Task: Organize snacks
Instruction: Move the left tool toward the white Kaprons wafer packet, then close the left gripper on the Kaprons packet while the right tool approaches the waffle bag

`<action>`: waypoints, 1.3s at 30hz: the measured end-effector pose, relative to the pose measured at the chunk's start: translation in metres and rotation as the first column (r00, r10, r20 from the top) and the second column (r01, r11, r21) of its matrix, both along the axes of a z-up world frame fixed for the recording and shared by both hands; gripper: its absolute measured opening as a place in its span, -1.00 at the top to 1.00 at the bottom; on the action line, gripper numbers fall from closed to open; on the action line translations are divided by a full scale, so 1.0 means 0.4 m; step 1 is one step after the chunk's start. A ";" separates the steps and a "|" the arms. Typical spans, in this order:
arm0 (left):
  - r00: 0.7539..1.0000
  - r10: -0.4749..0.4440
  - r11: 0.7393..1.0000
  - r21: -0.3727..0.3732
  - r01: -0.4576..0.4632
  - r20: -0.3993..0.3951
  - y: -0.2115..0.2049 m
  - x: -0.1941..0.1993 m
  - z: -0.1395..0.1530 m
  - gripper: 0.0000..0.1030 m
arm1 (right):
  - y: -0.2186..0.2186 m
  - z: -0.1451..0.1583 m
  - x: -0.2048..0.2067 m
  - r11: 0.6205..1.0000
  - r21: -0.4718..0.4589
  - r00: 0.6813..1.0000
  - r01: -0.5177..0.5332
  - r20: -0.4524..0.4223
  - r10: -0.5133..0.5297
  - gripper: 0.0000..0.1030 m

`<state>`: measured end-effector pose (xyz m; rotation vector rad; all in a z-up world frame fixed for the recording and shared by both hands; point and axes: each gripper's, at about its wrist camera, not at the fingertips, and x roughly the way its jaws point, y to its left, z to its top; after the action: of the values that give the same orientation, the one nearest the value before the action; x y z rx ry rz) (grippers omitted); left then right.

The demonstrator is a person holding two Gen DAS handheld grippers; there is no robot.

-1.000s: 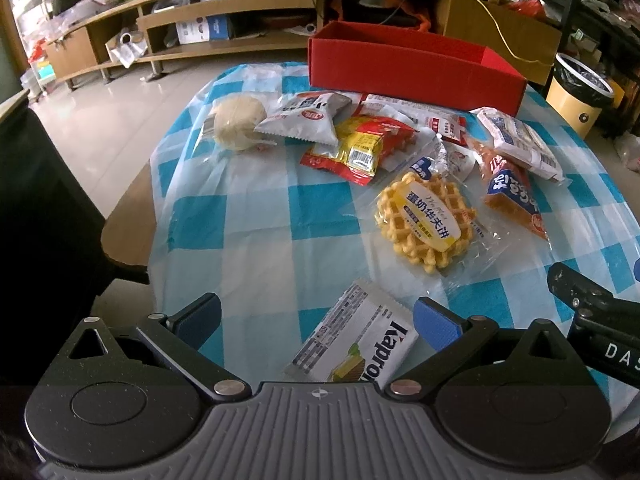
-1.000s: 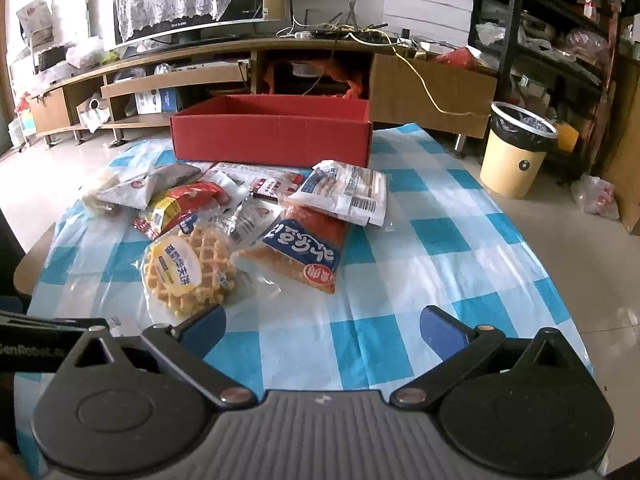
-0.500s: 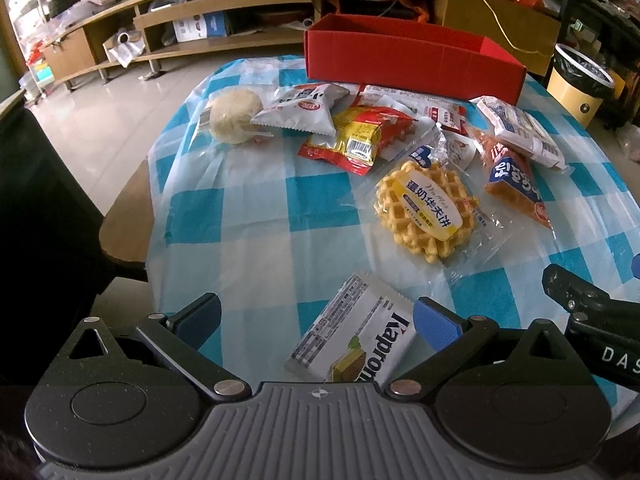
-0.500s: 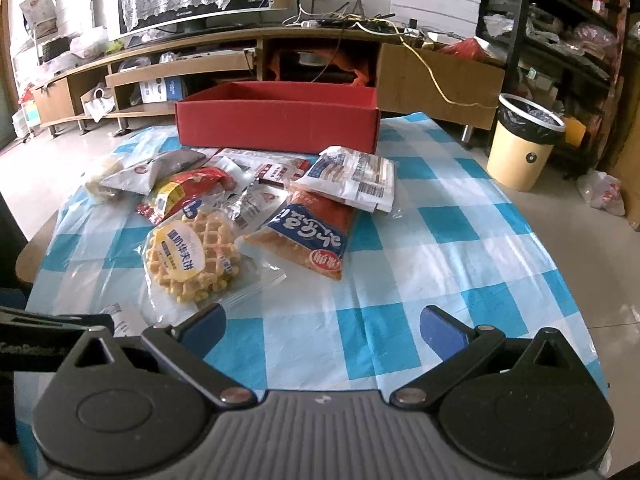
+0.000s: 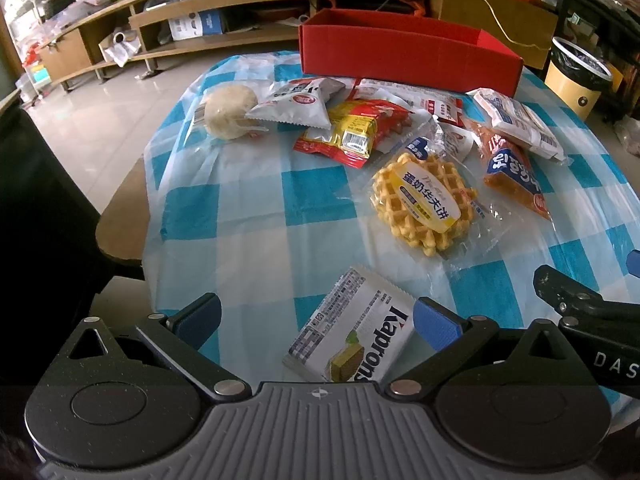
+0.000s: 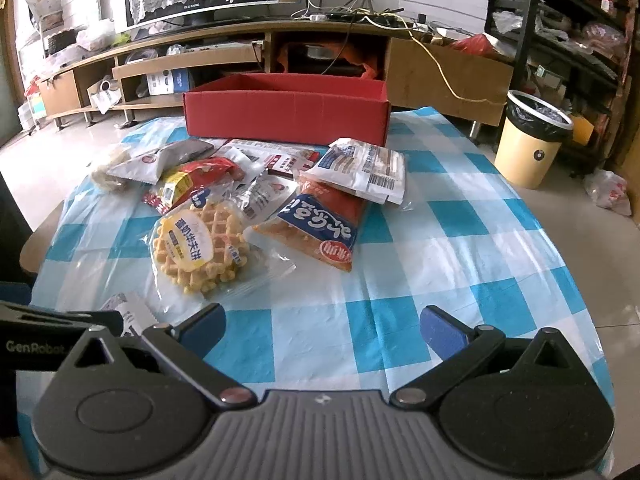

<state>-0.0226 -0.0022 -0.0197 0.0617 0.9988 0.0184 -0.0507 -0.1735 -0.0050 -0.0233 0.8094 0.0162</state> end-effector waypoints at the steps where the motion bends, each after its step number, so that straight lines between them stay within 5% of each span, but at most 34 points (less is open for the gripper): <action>1: 1.000 -0.001 1.000 0.001 0.001 -0.001 -0.001 0.000 -0.001 -1.00 | 0.000 0.000 0.000 1.000 0.000 1.000 -0.001 -0.001 0.001 -0.95; 34: 0.991 -0.111 0.992 0.051 0.115 -0.076 -0.026 0.009 -0.065 -0.99 | -0.013 -0.016 0.017 0.999 0.044 0.998 0.001 -0.064 0.002 -0.95; 39: 0.985 -0.142 0.987 0.069 0.148 -0.096 -0.029 0.018 -0.081 -0.83 | -0.013 -0.016 0.023 0.998 0.056 0.997 -0.003 -0.071 0.007 -0.95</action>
<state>-0.0154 -0.0137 -0.0519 0.2062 1.0822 -0.0807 -0.0414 -0.1786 -0.0115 0.0283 0.8801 0.0449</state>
